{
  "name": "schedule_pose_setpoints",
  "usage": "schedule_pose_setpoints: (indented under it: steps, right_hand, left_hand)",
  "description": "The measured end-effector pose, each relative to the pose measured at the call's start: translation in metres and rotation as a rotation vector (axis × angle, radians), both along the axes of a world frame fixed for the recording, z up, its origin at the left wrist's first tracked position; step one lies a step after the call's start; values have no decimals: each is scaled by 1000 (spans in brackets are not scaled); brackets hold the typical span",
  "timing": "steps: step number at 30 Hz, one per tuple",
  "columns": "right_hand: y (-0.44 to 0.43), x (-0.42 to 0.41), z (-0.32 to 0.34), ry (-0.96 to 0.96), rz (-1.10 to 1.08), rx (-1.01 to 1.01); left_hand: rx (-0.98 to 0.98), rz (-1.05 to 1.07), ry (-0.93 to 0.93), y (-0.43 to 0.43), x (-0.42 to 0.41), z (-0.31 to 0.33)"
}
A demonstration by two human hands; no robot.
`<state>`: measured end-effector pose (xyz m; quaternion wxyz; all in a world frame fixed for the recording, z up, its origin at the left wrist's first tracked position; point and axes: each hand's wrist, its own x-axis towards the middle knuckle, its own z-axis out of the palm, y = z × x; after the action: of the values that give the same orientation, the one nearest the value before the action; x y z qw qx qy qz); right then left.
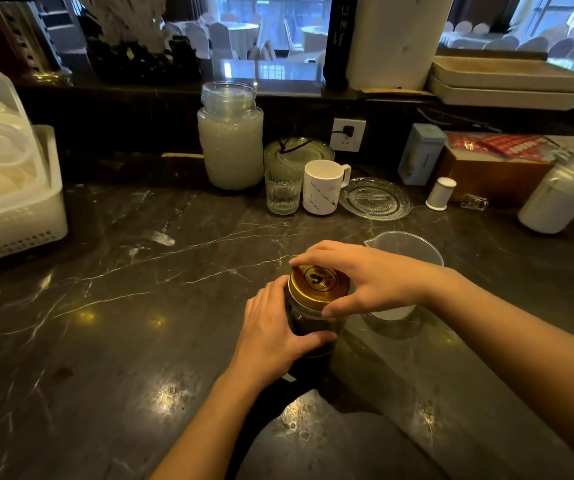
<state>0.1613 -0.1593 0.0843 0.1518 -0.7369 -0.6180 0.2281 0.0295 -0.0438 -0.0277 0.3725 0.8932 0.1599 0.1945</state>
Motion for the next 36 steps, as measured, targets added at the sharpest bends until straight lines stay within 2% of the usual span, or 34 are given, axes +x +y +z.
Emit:
schedule_pose_setpoints:
  steps: [7,12,16,22,25,28,30,31,34,36]
  right_hand:
    - [9,2,12,-145,106,-84]
    - [16,-1,20,-142,162,-170]
    - [15,0,22,-275,148,-177]
    - [16,-1,22,-193,154,-109]
    - [16,-1,18,-325,100,-100]
    - [20,-8,10,-642,-6,-77]
    - [20,-8,8,-720,-23,-69]
    - [19,-7,10,-661,-4,-84]
    - [15,-2,23,-314,135,-133]
    - [14,-3,25,-280,184,-144]
  left_hand:
    - [-8,-10,7,1,0,1]
    - [-19,-8,21,2,0,-1]
    - [-18,22,-4,1,1,-1]
    - [-11,21,-5,1,1,0]
    - [-10,4,-14,1,1,1]
    - [-9,1,-7,0,0,3]
    - [-17,2,8,0,0,3]
    - [-22,3,13,0,0,4]
    - [-17,8,11,1,-1,5]
    - [-9,1,6,0,-1,4]
